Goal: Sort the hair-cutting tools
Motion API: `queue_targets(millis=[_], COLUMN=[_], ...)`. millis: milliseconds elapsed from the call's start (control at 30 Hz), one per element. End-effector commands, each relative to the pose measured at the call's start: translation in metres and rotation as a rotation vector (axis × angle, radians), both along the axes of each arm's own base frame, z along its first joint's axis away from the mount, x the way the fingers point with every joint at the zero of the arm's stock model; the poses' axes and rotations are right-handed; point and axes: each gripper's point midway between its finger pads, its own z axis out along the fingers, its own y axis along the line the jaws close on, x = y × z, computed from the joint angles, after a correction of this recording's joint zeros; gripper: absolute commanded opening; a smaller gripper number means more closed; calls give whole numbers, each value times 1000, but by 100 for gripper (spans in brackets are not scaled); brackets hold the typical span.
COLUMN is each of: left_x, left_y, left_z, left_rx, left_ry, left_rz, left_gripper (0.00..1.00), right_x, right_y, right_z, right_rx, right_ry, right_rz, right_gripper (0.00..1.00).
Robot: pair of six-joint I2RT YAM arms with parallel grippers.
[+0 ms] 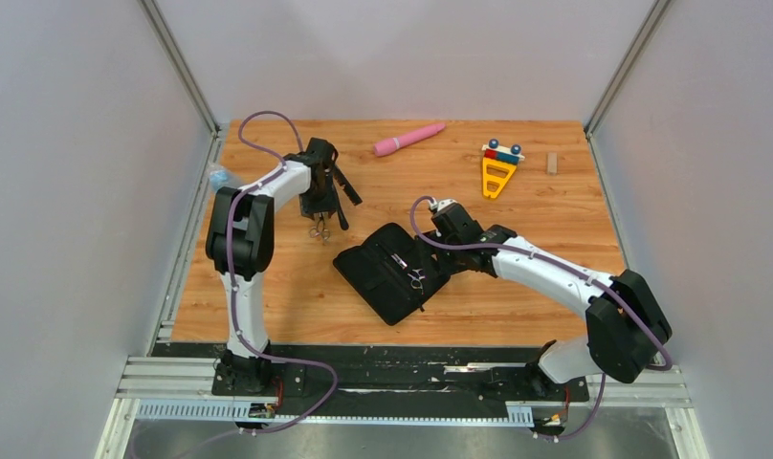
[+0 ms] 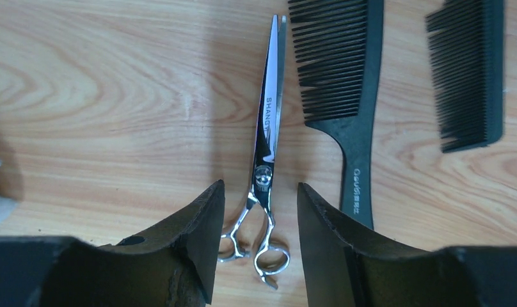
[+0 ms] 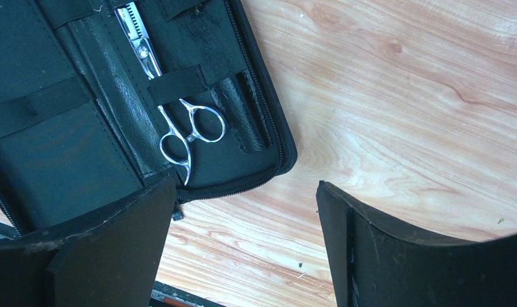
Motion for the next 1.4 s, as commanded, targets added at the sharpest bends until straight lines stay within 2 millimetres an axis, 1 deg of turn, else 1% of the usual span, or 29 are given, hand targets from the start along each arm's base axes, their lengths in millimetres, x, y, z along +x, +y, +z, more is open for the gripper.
queue_targets(millis=[0, 200, 333, 367, 400, 467, 500, 533, 600, 700, 733, 767, 833, 1000, 1133, 1200, 1267, 1367], left_x=[4, -4, -12, -14, -15, -19, -18, -20, -20, -21, -21, -21, -22, -24, -26, -27, -27, -29], left_y=[2, 8, 11, 11, 10, 10, 10, 10, 10, 11, 10, 11, 11, 15, 21, 25, 28, 31], left_z=[-6, -23, -29, -29, -29, -27, -21, -20, -8, 5, 12, 15, 24, 48, 64, 71, 78, 87], left_rx=[30, 65, 75, 75, 68, 61, 56, 57, 53, 49, 42, 41, 35, 43, 65, 80, 91, 106], left_ry=[23, 75, 100, 101, 102, 103, 87, 87, 61, 36, 18, 13, -7, -59, -89, -102, -118, -134], left_rz=[-14, -10, -19, -23, -25, -32, -34, -39, -44, -47, -46, -45, -44, -41, -34, -27, -23, -27], left_gripper=[52, 49, 38, 33, 30, 20, 18, 14, 7, 1, 0, 0, 0, 0, 0, 0, 0, 0], right_x=[8, 7, 4, 4, 4, 6, 6, 8, 4, 1, -1, -3, -9, -33, -51, -52, -54, -53], right_y=[4, 6, 11, 13, 14, 20, 23, 26, 39, 58, 65, 72, 87, 124, 147, 150, 151, 140], right_z=[10, 8, 9, 10, 11, 17, 19, 22, 27, 35, 45, 39, 41, 43, 36, 28, 13, -7], right_rx=[39, 48, 74, 83, 90, 110, 120, 130, 172, 194, 212, 204, 210, 197, 151, 101, 42, -56], right_ry=[-45, -34, -21, -19, -16, -19, -18, -22, -4, -11, -31, -14, -6, -5, -14, -32, -21, -6], right_rz=[-12, -10, -1, 4, 9, 20, 29, 37, 80, 134, 157, 177, 217, 322, 389, 392, 397, 371], right_gripper=[83, 84, 83, 83, 83, 83, 83, 83, 83, 83, 83, 83, 83, 84, 84, 84, 85, 85])
